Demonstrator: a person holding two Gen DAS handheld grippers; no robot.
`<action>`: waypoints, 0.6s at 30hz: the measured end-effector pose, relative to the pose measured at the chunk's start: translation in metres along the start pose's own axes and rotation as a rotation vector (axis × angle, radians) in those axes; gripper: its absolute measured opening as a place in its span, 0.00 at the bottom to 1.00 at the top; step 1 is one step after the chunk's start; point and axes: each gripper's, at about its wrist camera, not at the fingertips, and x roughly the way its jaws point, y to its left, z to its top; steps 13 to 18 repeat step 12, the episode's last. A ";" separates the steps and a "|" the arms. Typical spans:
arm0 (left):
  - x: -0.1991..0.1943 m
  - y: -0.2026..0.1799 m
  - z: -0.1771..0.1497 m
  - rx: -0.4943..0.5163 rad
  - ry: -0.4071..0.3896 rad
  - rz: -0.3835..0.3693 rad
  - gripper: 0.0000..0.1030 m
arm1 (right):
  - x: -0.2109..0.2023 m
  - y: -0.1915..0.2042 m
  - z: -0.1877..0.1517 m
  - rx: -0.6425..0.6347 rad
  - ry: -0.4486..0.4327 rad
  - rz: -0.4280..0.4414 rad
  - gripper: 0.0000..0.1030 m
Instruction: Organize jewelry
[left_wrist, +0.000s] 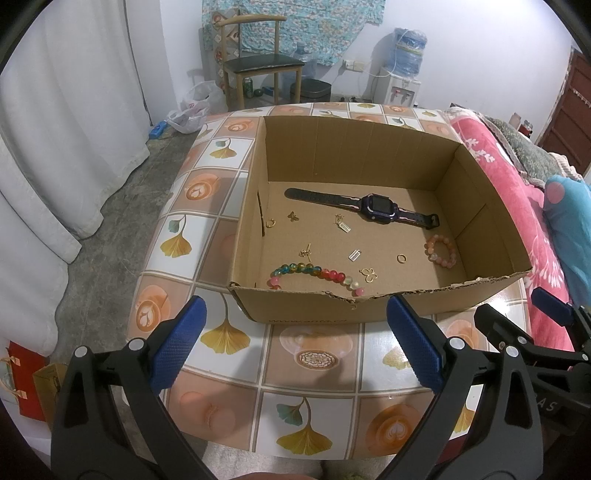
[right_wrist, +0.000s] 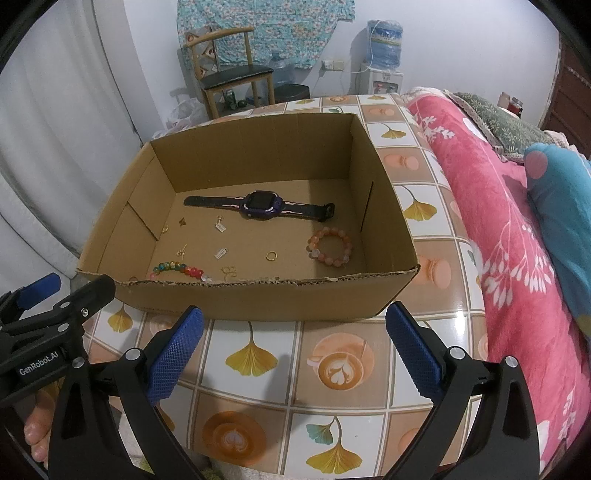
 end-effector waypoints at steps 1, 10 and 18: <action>0.000 0.001 0.000 0.000 0.001 -0.001 0.92 | 0.000 0.000 0.000 0.000 0.000 0.000 0.93; 0.000 0.001 0.000 0.002 0.001 -0.002 0.92 | 0.003 0.000 -0.003 0.000 0.003 0.004 0.93; 0.000 0.002 0.000 0.002 0.000 -0.002 0.92 | 0.003 0.000 -0.003 0.000 0.003 0.003 0.93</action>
